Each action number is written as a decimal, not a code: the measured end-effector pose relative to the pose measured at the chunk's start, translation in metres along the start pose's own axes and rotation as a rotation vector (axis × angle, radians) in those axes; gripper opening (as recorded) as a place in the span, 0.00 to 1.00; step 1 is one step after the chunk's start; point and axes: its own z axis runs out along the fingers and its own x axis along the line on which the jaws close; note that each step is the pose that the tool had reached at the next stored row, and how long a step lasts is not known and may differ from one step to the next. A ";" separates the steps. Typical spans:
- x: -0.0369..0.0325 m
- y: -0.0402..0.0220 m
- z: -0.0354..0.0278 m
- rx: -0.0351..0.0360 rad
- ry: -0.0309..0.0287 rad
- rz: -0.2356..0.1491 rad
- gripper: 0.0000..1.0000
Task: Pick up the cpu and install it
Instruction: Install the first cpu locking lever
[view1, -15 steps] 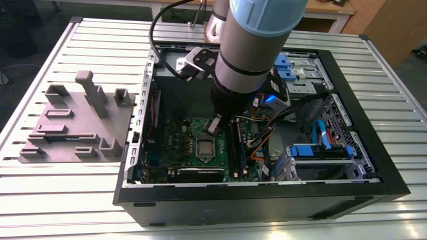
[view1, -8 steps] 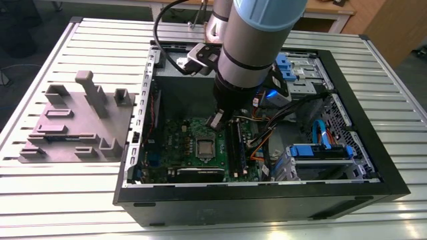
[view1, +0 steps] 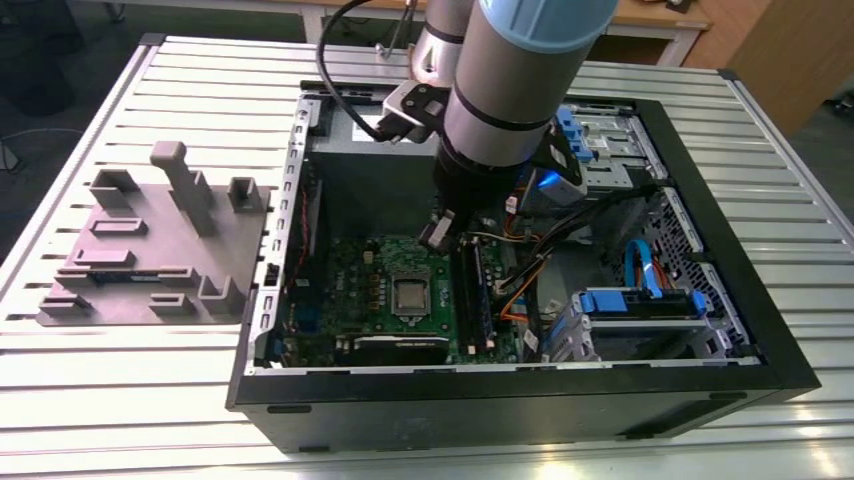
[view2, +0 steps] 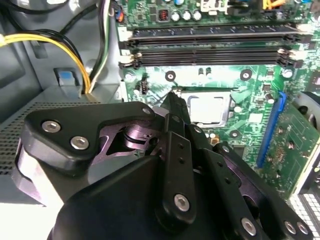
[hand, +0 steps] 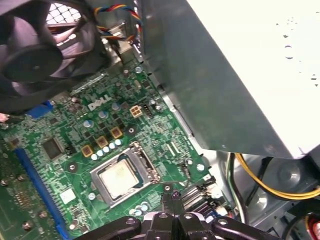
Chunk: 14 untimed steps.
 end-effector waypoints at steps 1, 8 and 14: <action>-0.0017 0.0001 0.0001 0.0000 0.0000 0.000 0.10; -0.0119 0.0037 0.0013 0.0000 0.0000 0.000 0.10; -0.0153 0.0013 0.0013 0.0000 0.0000 0.000 0.10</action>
